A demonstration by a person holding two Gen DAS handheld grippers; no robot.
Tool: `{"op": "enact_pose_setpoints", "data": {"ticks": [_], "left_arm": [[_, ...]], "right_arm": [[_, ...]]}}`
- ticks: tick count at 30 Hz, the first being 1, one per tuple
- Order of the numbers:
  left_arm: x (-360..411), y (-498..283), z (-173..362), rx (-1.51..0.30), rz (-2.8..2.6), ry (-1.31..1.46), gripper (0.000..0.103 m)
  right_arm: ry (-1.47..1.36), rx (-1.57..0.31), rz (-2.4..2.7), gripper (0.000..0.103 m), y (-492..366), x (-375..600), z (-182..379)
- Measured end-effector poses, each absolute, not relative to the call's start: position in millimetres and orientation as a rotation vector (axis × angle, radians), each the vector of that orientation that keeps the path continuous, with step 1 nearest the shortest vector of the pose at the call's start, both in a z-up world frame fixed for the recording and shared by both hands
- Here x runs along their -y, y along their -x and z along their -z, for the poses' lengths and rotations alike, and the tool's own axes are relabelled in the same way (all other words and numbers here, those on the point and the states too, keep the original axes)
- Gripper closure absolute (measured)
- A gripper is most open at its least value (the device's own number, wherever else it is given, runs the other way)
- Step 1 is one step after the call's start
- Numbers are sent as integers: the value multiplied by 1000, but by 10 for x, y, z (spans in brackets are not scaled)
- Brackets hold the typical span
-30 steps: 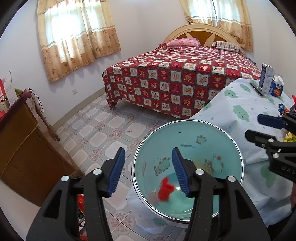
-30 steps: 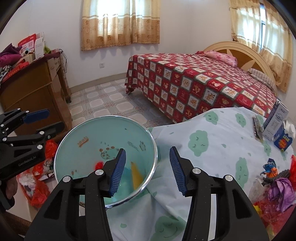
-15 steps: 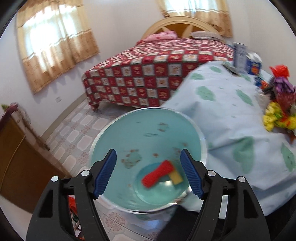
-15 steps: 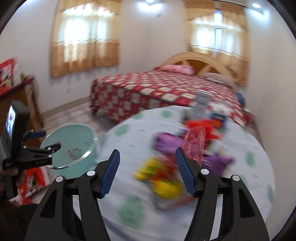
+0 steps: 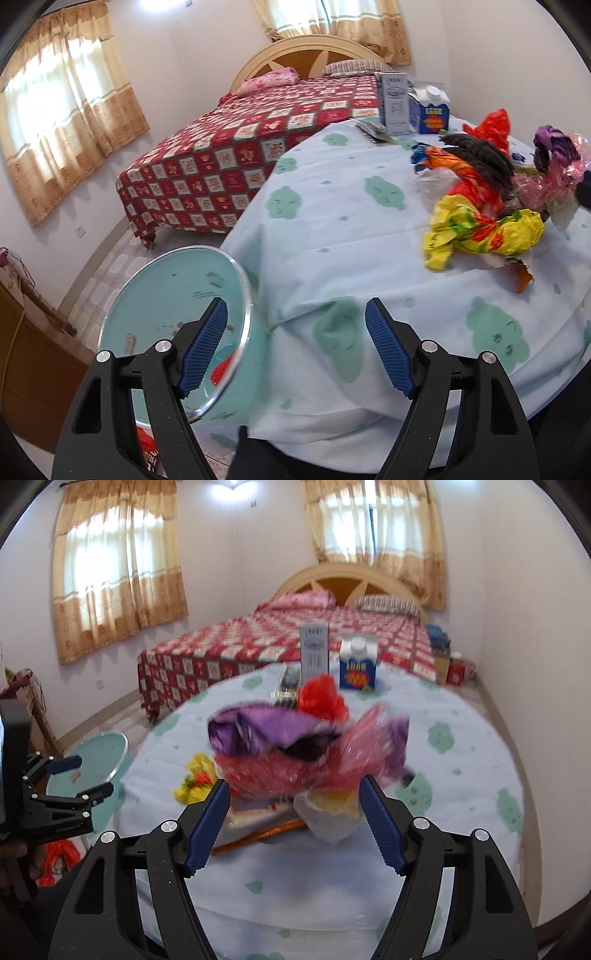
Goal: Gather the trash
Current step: 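Move both tools back to the pile of wrappers on the table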
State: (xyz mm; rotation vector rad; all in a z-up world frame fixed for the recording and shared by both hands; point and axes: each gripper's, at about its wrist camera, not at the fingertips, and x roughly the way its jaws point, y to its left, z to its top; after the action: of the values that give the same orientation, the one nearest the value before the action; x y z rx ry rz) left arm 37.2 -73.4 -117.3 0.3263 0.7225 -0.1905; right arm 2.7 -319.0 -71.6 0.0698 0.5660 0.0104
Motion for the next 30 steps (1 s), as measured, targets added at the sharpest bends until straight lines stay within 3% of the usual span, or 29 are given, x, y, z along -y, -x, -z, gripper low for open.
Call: {"op": "enact_pose_setpoints", "data": {"ticks": [10,23,30], "left_arm": [[782,-410,1164,-717,183,-314,26],[841,-498,1094,-708,184,-258,26],[1149,-421,1079,-711,249,-254,26]], "right_arm": [[-96,-529,-132,31,-30,3139,697],[-170,-536,78,32,205,3728,801],[-193,-574,121,38,222,3831,989]]}}
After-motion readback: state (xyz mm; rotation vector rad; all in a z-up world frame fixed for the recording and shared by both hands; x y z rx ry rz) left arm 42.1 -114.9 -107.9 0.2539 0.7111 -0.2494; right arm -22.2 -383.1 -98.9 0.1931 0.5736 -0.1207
